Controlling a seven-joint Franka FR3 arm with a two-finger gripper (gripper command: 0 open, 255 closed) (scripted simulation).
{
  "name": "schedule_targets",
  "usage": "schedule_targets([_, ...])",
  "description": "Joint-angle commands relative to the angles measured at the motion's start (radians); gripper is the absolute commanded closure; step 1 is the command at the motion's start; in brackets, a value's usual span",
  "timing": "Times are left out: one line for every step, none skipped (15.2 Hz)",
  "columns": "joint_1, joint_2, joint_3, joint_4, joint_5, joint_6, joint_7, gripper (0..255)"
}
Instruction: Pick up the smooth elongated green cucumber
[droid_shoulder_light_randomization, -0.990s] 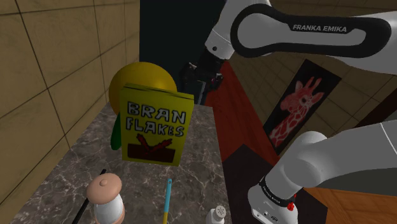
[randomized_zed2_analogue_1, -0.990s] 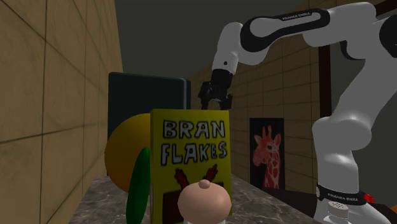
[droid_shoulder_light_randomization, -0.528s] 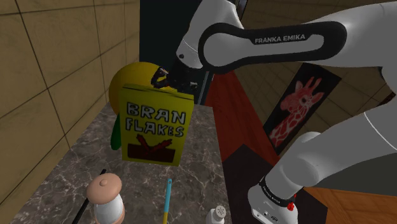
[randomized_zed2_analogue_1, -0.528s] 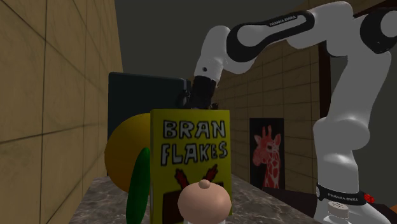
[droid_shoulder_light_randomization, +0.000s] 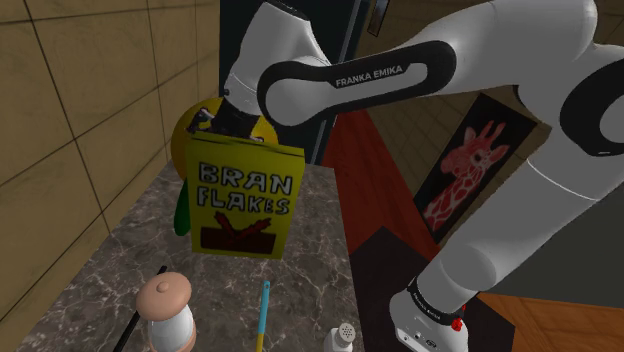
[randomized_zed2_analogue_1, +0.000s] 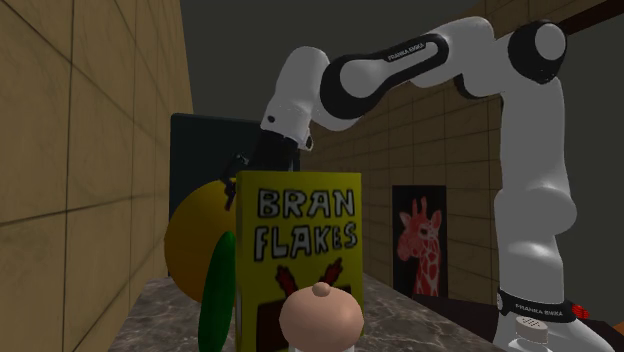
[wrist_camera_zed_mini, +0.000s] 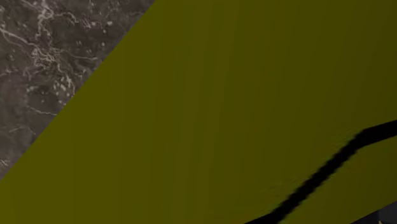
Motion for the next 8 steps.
schedule_targets([0.001,0.089,0.021,0.065,-0.093,0.018,0.124,0])
schedule_targets([0.010,0.136,0.024,0.102,-0.143,0.024,0.185,0])
schedule_targets([0.016,0.140,0.019,0.105,-0.146,0.024,0.189,0])
schedule_targets([0.019,0.145,0.016,0.097,-0.152,0.036,0.193,0])
schedule_targets([0.020,0.151,0.014,0.089,-0.159,0.049,0.197,0])
schedule_targets([0.022,0.158,0.013,0.081,-0.166,0.061,0.202,0])
schedule_targets([0.023,0.164,0.012,0.074,-0.173,0.073,0.207,0])
schedule_targets([0.025,0.171,0.010,0.067,-0.181,0.086,0.212,0])
